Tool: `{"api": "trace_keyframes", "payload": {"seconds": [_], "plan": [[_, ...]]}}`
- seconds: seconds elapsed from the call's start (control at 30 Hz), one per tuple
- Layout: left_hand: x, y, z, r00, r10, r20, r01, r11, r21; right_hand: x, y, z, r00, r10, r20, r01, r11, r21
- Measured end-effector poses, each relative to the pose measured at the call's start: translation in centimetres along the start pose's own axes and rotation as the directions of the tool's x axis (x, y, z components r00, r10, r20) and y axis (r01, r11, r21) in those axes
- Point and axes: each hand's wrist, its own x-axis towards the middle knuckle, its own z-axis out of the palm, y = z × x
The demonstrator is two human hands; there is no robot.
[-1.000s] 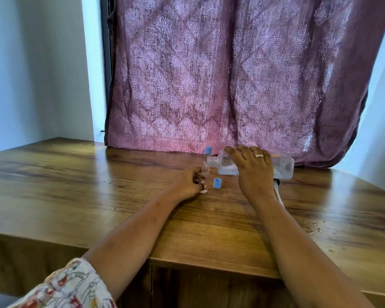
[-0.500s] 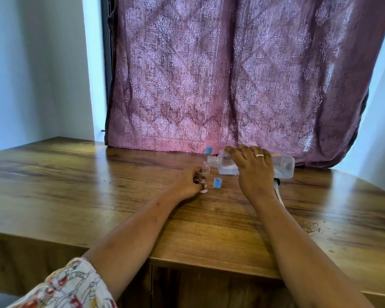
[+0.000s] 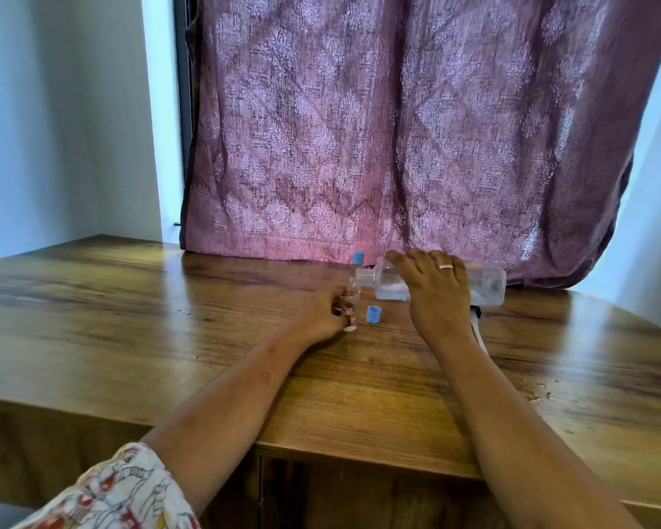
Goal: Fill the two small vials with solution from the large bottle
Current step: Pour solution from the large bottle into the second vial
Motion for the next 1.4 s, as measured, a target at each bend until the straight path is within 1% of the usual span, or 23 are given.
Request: {"api": "trace_keyframes", "payload": {"seconds": [0.33,0.6,0.8,0.93,1.4], "plan": [[-0.12,0.21,-0.04,1.000,-0.003,0.002,0.003,1.000,-0.007,-0.04,0.07,-0.02,1.000,0.001,-0.012,-0.001,1.000,0.012],[-0.18,0.22,-0.06,1.000,0.027,0.002,-0.027,1.000,0.003,0.04,0.04,-0.09,1.000,0.000,0.014,0.000,1.000,0.006],[-0.17,0.40,-0.15,1.000,-0.006,0.014,0.006,1.000,0.010,-0.05,0.10,-0.06,1.000,-0.007,0.007,0.007,1.000,0.010],[-0.10,0.23,-0.07,1.000,-0.015,-0.016,0.015,1.000,0.028,-0.04,0.07,-0.02,1.000,-0.004,-0.028,0.004,1.000,0.014],[0.12,0.14,-0.01,1.000,-0.015,-0.003,0.015,1.000,-0.001,-0.05,0.08,0.01,1.000,-0.008,-0.001,0.008,1.000,0.003]]}}
